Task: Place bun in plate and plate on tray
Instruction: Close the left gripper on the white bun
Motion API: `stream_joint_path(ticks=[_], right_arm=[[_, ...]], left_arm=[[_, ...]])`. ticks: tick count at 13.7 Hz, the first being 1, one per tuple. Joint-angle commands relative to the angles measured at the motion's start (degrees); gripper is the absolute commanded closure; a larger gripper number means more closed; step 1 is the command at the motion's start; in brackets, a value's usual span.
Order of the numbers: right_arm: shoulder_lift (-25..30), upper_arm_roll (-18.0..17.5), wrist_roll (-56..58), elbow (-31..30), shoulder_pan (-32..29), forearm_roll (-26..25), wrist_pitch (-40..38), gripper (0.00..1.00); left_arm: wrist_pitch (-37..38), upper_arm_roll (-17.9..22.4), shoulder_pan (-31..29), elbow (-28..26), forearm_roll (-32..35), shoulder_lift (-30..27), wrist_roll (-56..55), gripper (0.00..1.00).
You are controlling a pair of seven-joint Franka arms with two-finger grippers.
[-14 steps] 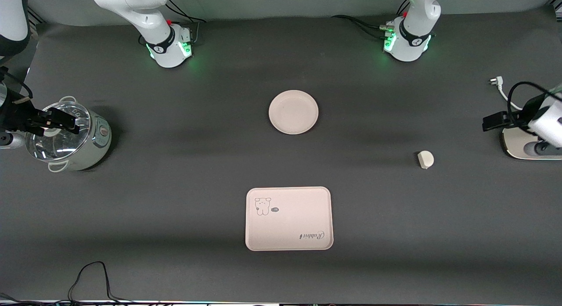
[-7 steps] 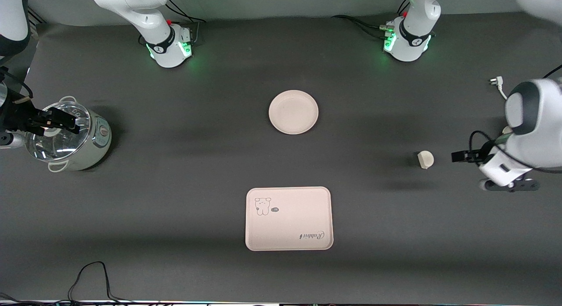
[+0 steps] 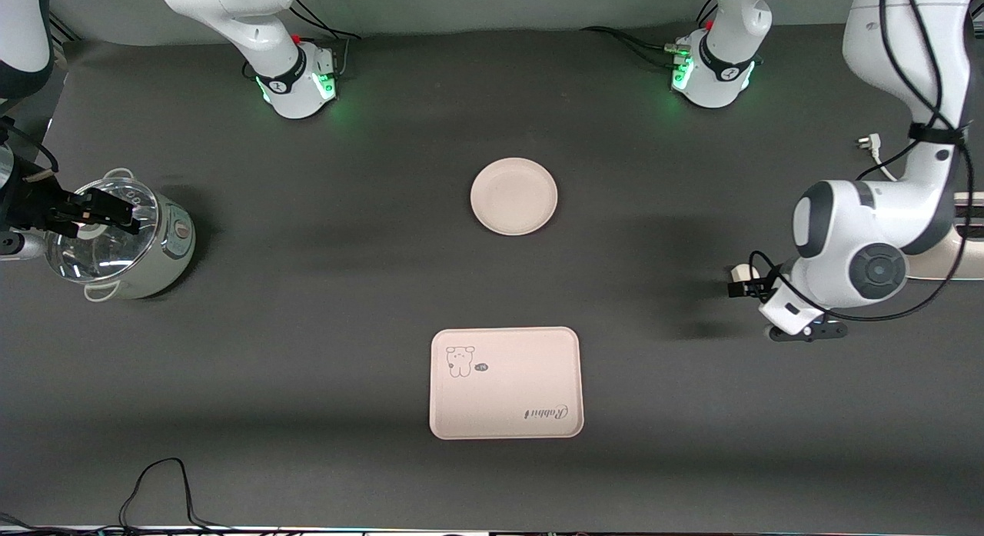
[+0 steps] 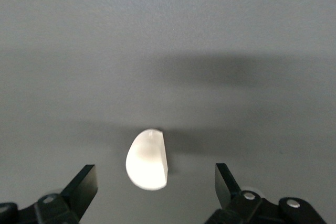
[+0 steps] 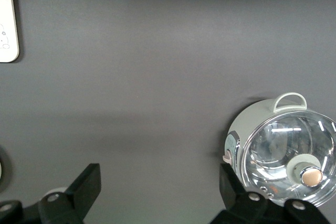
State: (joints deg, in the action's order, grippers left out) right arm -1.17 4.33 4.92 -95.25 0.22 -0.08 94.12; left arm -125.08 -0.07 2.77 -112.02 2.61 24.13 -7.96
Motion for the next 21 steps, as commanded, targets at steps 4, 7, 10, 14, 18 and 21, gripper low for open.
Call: stream_joint_path(ticks=[4, 7, 10, 14, 18, 21], right_arm=[[1.78, 0.86, 0.0, -0.29, 0.04, -0.63, -1.13, 0.0], [2.31, 1.21, 0.17, -0.47, 0.13, -0.63, -1.13, 0.0], [2.31, 1.12, 0.18, -0.55, 0.13, -0.63, -1.13, 0.0], [2.31, 1.12, 0.18, -0.47, 0.13, -0.63, -1.92, 0.0], [2.31, 1.12, 0.18, -0.47, 0.13, -0.54, -2.01, 0.0], [2.31, 1.12, 0.18, -0.29, 0.13, -0.54, -2.09, 0.0]], left_arm=[[-6.84, 0.6, -2.42, -7.85, 0.65, -0.93, 2.52, 0.01], [-7.11, 0.51, -3.74, -9.79, 0.21, -0.75, 2.52, 0.04], [-7.19, 0.42, -3.65, -9.62, -1.02, 0.12, 2.43, 0.07], [-7.45, 0.25, -2.69, -8.3, -5.67, 1.44, 2.34, 0.07], [-8.6, 0.24, -2.68, -7.68, -7.0, 2.94, 2.43, 0.15], [-8.86, 0.24, -2.68, -7.68, -6.91, 3.03, 2.52, 0.45]])
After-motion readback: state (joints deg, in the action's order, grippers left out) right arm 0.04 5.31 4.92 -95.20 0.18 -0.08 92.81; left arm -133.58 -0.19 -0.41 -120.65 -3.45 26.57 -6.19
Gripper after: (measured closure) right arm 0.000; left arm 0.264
